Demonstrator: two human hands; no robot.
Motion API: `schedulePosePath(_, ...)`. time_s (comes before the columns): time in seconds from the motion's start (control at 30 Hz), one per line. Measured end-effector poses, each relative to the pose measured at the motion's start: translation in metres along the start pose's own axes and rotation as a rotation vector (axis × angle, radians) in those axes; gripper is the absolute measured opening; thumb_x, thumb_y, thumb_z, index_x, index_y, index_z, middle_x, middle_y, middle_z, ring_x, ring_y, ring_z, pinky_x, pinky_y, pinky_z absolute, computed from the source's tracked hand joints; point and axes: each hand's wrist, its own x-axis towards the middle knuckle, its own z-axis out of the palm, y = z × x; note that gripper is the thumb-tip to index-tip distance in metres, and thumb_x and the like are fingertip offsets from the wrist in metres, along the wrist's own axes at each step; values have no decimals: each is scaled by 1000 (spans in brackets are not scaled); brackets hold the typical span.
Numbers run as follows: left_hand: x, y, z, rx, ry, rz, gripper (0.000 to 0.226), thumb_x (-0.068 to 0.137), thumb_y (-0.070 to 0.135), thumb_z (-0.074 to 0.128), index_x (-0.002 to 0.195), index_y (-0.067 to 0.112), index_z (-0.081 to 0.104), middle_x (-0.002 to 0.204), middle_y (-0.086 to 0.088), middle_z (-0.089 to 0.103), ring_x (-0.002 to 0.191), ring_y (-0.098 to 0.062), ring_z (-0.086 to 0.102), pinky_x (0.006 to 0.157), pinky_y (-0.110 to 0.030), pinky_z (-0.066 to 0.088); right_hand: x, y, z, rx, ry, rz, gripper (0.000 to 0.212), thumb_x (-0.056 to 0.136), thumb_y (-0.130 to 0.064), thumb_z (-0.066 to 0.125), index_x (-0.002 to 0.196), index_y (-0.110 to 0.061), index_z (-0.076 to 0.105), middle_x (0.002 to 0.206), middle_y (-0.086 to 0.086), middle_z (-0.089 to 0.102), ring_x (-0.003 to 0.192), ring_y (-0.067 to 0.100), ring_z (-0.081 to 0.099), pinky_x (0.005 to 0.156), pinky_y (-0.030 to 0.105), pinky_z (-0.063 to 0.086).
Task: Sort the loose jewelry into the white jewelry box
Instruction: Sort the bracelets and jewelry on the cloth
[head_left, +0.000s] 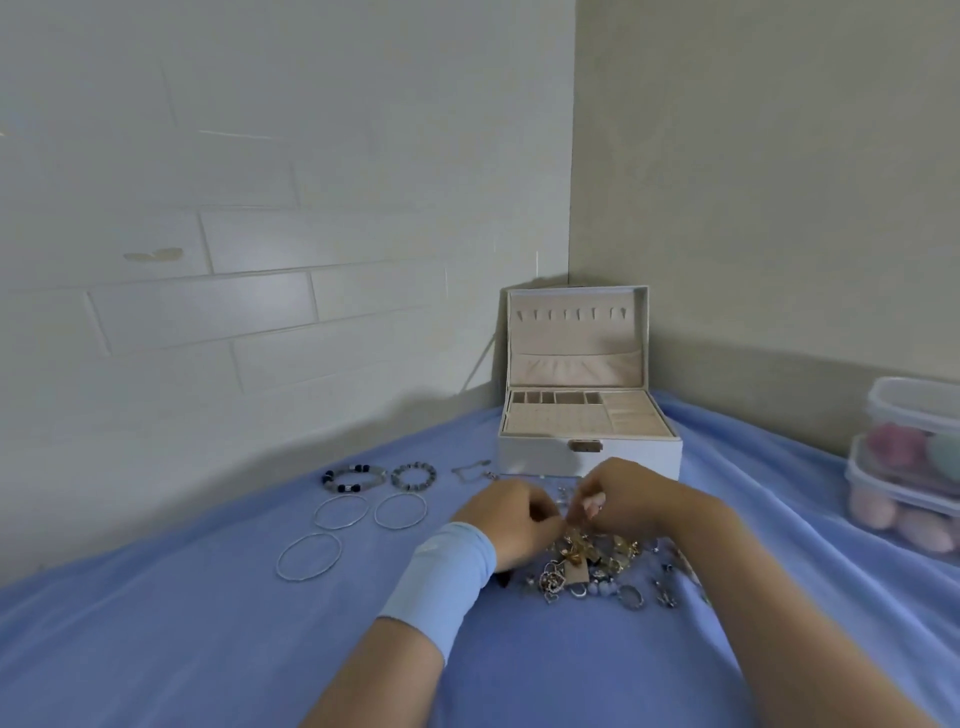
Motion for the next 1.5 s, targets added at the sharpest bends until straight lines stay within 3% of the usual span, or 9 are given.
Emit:
schedulePosePath(0.13, -3, -6, -1, -73, 23, 4, 20, 94, 49, 52, 86, 37, 66, 80, 14, 65, 78, -8, 64, 72, -27, 47, 2, -2, -5, 15, 14, -52, 32, 88, -5, 61, 79, -33, 74, 85, -10, 74, 77, 2, 65, 69, 18, 50)
schedulePosePath(0.27, -6, -5, -4, -177, 42, 25, 21, 94, 49, 55, 98, 35, 70, 102, 15, 66, 97, -6, 61, 87, -27, 44, -2, -8, -9, 229, 93, -120, 31, 88, 6, 57, 89, -22, 71, 87, 8, 71, 60, 4, 65, 62, 26, 54)
schedulePosePath(0.37, -4, -6, -6, -328, 89, 13, 24, 88, 44, 64, 108, 31, 70, 105, 12, 71, 100, -6, 65, 97, -34, 50, -5, -18, -10, 442, 185, -157, 36, 88, 13, 47, 95, -15, 70, 70, -1, 62, 54, 7, 59, 54, 21, 48)
schedulePosePath(0.67, -12, -15, -30, -906, 198, -46, 17, 92, 8, 65, 108, 3, 63, 98, -13, 72, 80, -19, 73, 71, -28, 60, 4, -54, -7, 870, 230, -300, 31, 94, 12, 50, 110, -10, 65, 91, 9, 57, 66, 16, 57, 60, 29, 47)
schedulePosePath(0.77, -23, -34, -49, -833, 277, -88, 13, 90, 6, 68, 103, 3, 66, 89, -11, 70, 68, -13, 69, 65, -25, 57, 11, -67, 0, 753, 167, -234, 32, 89, 3, 68, 117, -13, 66, 104, 10, 66, 71, 16, 64, 63, 26, 53)
schedulePosePath(1.03, -57, -105, -83, -246, 201, -200, 5, 85, 17, 71, 87, 20, 68, 81, 1, 72, 66, -11, 68, 69, -29, 58, 34, -126, 46, 432, -43, -147, 16, 81, -9, 76, 96, -12, 72, 85, 11, 76, 64, 13, 71, 55, 20, 51)
schedulePosePath(1.17, -69, -122, -94, 34, 124, -258, 4, 85, 26, 68, 88, 28, 67, 87, 16, 65, 76, 0, 60, 62, -12, 41, 47, -150, 76, 263, 0, -180, 12, 80, -13, 77, 92, -15, 74, 83, -5, 71, 70, 8, 66, 61, 16, 51)
schedulePosePath(1.37, -73, -131, -93, 80, -1, -295, 39, 75, 56, 73, 106, 35, 65, 109, 16, 62, 100, -7, 58, 91, -26, 48, 48, -158, 84, 94, 64, -180, 11, 83, -22, 71, 79, -14, 77, 80, 0, 75, 74, 14, 66, 66, 25, 55)
schedulePosePath(1.5, -74, -130, -95, 144, -18, -288, 48, 73, 58, 76, 113, 34, 67, 117, 14, 61, 106, -8, 57, 93, -26, 46, 44, -153, 84, 127, -8, -189, 14, 88, -23, 67, 85, -25, 80, 86, -11, 76, 80, 16, 72, 77, 30, 60)
